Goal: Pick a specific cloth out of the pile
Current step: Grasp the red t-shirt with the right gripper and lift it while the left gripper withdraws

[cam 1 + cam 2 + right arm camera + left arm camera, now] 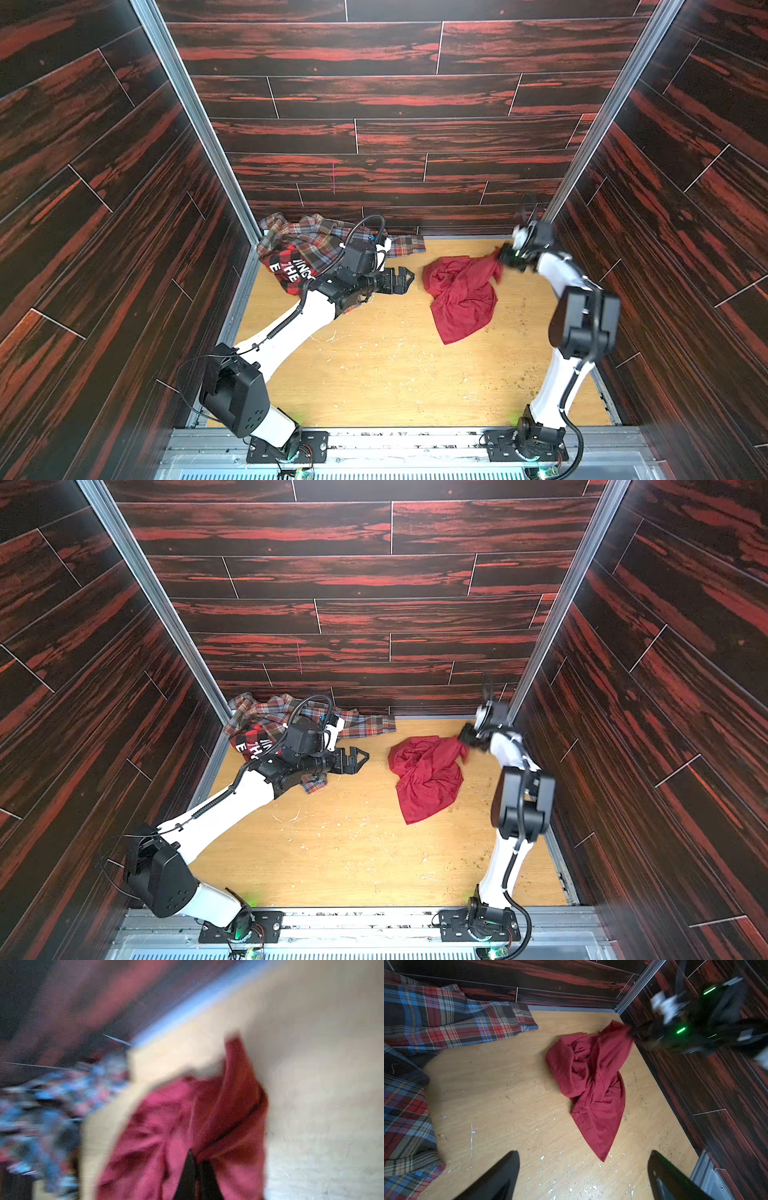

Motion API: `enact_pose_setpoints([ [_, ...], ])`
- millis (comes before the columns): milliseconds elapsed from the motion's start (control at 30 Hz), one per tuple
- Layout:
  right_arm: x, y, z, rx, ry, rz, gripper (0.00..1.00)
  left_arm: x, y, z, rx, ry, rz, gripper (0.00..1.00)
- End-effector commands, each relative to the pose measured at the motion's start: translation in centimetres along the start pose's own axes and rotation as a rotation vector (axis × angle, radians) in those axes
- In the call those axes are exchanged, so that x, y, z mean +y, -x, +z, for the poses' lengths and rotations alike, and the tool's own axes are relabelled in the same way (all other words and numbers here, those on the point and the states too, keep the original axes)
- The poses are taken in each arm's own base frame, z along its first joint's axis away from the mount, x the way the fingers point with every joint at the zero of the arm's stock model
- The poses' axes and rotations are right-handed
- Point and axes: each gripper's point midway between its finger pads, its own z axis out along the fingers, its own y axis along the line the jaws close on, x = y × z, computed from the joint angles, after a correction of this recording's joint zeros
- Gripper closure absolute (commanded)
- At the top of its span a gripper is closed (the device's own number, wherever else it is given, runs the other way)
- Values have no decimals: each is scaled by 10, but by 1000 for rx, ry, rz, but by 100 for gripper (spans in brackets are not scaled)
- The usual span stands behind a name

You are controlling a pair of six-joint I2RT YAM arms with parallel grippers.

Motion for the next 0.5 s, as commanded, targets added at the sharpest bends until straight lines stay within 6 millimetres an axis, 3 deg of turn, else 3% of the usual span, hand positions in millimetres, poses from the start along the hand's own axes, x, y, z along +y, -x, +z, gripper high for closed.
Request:
enact_pose_setpoints([
  [0,99,103,-122,-332,167,-159,100,-3,4,-2,-29,-7,3,1],
  [100,133,147,-180,-474,188,-198,100,-3,4,-2,-42,-12,-6,1],
  [233,168,184,-238,-605,229,-240,100,-2,2,-4,-49,-15,-8,1],
  [333,180,191,-252,-633,253,-269,100,-1,1,-8,-54,-9,-4,1],
  [467,180,188,-248,-616,260,-284,100,0,-1,-13,-62,1,1,1],
])
